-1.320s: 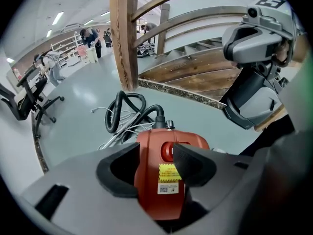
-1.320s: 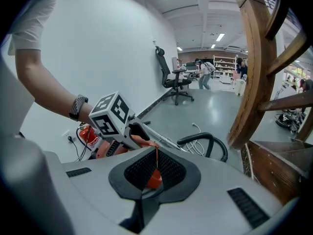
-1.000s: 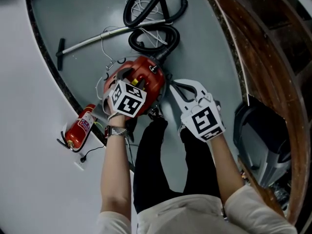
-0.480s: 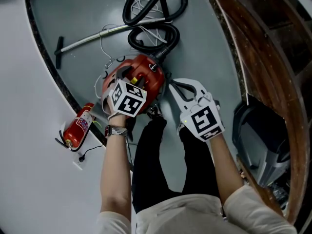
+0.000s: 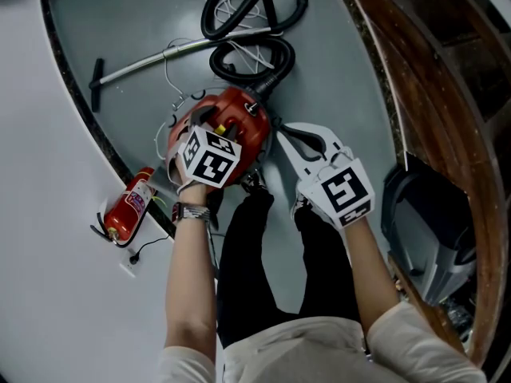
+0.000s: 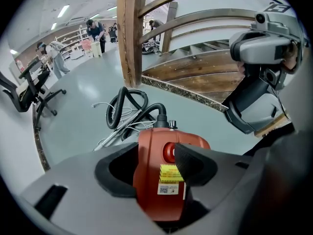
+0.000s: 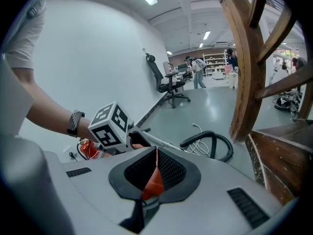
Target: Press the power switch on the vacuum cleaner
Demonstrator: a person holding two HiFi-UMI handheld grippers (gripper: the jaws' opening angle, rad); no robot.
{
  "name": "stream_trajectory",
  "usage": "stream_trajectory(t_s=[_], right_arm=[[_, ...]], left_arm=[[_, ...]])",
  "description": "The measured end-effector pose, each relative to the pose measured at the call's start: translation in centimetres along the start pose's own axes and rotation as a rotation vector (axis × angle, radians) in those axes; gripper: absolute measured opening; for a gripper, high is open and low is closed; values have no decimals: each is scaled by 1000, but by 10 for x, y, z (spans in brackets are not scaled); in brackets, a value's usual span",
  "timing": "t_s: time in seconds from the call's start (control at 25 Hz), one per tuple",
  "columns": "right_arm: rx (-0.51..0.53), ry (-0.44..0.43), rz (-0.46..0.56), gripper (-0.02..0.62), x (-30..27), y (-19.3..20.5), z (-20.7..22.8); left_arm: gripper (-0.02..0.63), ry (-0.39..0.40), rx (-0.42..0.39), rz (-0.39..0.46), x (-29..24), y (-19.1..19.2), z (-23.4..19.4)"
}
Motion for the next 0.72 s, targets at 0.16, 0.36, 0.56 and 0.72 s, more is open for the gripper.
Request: stream_trajectory(t_s=[0.16,0.36,0.56,0.72], right_arm=[[19,-10,4,31,-1,-2,-1],[1,-8,7,31,0,-2,-1],[12,-20,-9,31,-2,3,-5],[6,-18,-9,31,-2,4,-5]], left_arm=[[233,1,4,-4,-1,0,-1],[232,10,10,-11,-2,0,0],[233,8,17,-16,-3,0,-1],[232,12,20,-16,-2,0,-2]])
Point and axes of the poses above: the fingertips, and each gripper's own axes: x backward along the fingers, z to its right, y out of its underside, the point moved 3 cm from there along x, backward along the fingers, and after that the axes turned 4 degrees about -z, right-handed, at the moved point
